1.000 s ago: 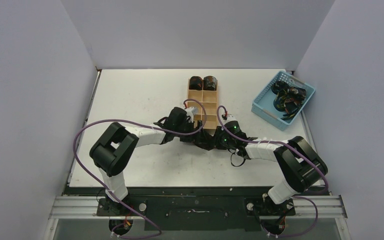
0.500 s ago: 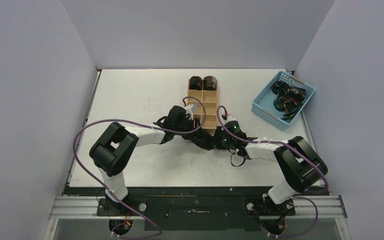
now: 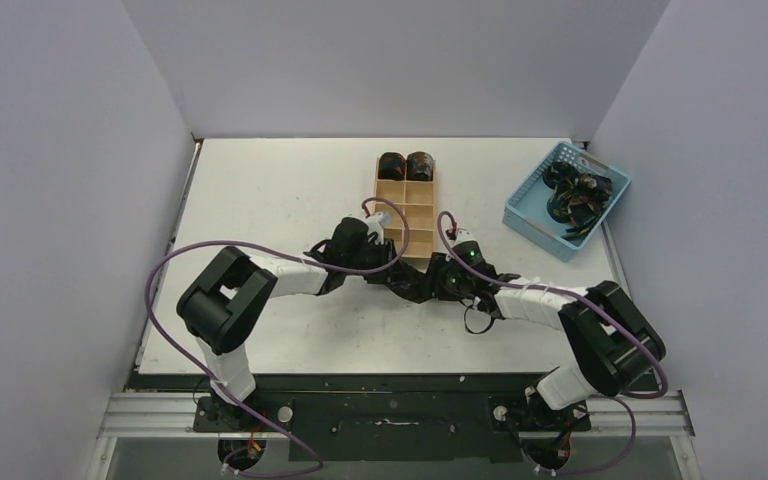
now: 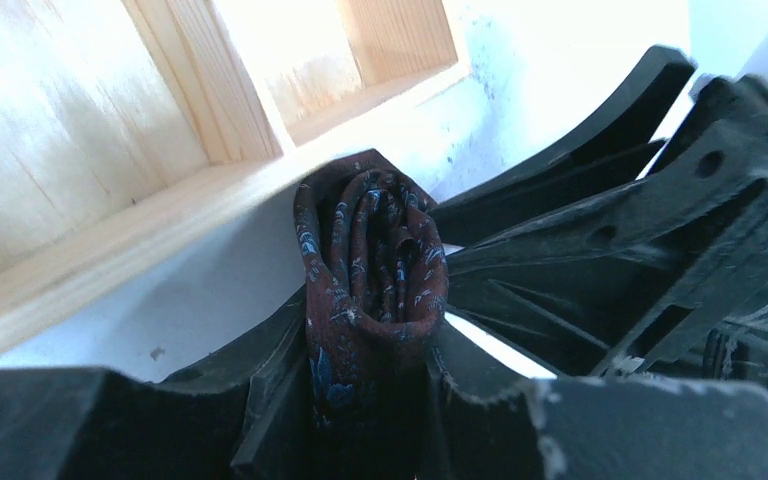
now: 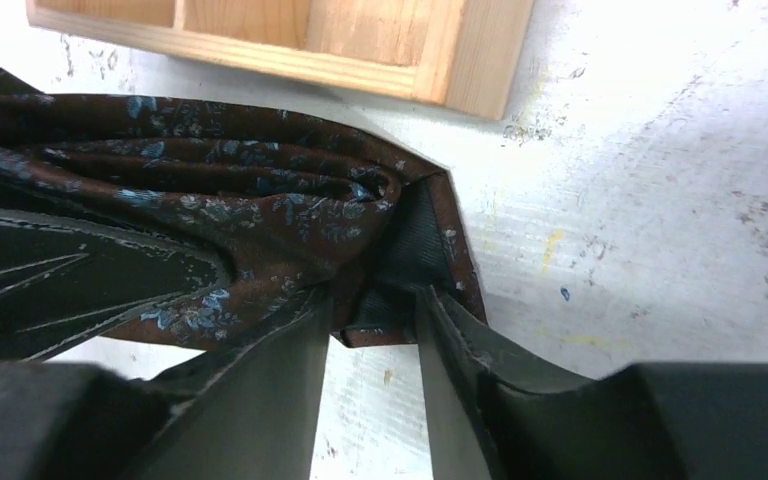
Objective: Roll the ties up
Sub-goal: Pick up the tie at the center of the board.
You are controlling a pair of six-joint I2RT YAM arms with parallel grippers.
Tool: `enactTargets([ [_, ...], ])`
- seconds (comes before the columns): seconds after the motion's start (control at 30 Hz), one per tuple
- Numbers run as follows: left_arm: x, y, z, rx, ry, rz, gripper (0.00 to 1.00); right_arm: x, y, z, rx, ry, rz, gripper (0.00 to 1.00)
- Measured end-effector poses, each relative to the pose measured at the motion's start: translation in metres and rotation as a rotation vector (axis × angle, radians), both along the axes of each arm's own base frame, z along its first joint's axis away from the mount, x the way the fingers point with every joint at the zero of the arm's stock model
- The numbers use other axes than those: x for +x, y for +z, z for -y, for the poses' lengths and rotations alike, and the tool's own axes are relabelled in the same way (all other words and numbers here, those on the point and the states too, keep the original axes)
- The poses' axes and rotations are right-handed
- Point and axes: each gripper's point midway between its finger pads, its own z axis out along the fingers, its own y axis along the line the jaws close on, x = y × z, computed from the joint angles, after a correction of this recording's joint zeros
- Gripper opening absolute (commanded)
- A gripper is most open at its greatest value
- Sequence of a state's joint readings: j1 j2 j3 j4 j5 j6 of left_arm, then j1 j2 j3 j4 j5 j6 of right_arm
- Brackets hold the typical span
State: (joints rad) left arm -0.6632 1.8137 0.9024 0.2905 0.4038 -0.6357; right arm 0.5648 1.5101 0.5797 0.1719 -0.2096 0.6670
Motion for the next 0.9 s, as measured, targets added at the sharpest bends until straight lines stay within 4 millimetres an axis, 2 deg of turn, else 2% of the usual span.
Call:
enactTargets([
  [0.13,-0.013,0.002,-0.004,-0.014,0.013,-0.021,0.0,-0.004,0.015,0.006,-0.018,-0.006,0.002,0.6],
  [0.23,-0.021,0.012,-0.009,-0.033,0.028,-0.025,0.0,-0.001,0.039,0.008,-0.017,-0.013,0.04,0.68],
  [0.33,-0.025,0.035,-0.013,-0.065,0.058,-0.002,0.0,0.006,0.071,0.012,-0.008,-0.033,0.108,0.72],
  [0.47,-0.026,0.082,-0.024,-0.115,0.111,0.073,0.0,0.016,0.099,0.025,0.006,-0.089,0.178,0.72],
  [0.57,-0.028,0.119,-0.038,-0.136,0.163,0.139,0.0,0.025,0.101,0.036,-0.004,-0.142,0.192,0.72],
  [0.7,-0.033,0.155,-0.064,-0.125,0.24,0.212,0.0,0.04,0.097,0.043,-0.028,-0.2,0.19,0.71],
  [0.9,-0.045,0.201,-0.11,-0.118,0.365,0.332,0.0,0.094,0.097,0.035,-0.051,-0.273,0.212,0.64],
])
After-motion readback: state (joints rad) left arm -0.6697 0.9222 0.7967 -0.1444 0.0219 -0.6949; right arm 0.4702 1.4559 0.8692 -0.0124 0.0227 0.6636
